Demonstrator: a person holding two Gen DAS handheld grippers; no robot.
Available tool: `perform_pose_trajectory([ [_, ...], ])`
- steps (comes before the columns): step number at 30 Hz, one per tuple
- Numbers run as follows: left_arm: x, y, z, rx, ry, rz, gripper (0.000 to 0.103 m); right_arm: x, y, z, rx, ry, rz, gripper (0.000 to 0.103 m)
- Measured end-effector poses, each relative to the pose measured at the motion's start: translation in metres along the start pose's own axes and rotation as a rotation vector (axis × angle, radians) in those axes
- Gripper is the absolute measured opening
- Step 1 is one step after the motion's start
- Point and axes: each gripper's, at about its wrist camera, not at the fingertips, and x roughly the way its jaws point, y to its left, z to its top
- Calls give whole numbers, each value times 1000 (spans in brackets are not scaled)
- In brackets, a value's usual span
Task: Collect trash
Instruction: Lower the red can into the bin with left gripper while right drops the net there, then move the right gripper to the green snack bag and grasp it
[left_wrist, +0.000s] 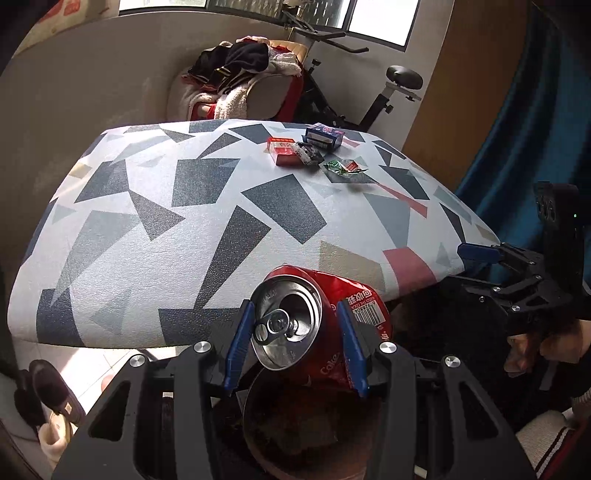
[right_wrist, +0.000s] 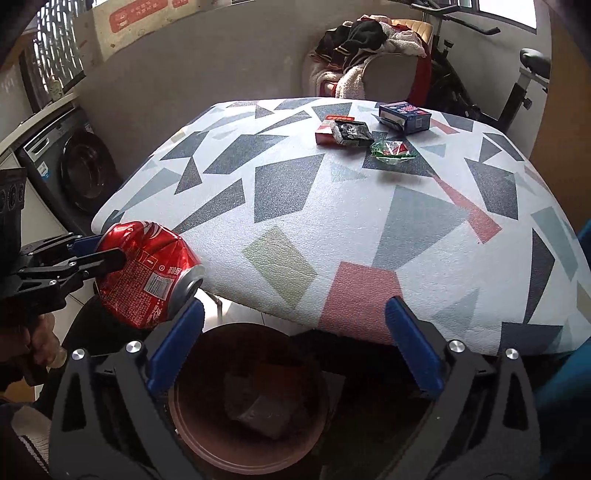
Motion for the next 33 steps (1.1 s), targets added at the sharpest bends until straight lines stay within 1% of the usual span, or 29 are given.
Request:
perform_pose_trajectory([
  [3,4,-10,-7,43,15,2,45,-5,-10,7,23,-21,-19,97],
  [8,9,-21,-17,91,44,-3,45,-9,-19,6,47,-31,-32,97],
  [15,13,-24,-25,105,80,-14,45,-4,-22,1,59,-15,-45,97],
  [18,14,-23,-27,93,94,-17,46,-4,-24,-2,64,-13,-47,97],
  [19,14,-21,-27,86,93,-17,50,-4,-24,-2,65,-12,-49,97],
  [20,13,-20,-27,79,91,-12,62,-3,-24,-2,67,-12,-50,97],
  [22,11,-18,-26,68,71,7,72,-3,-25,-3,69,-9,-51,97],
  [24,8,-15,-23,53,48,25,77,-2,-26,-3,71,-7,-53,97],
  [26,3,-10,-17,30,17,59,88,-2,-26,-4,70,-6,-55,97],
  [28,-1,-4,-11,9,-11,89,91,-1,-26,-5,70,-4,-58,97],
  [33,-9,9,5,-19,-57,137,92,-1,-28,-5,72,-2,-65,97],
])
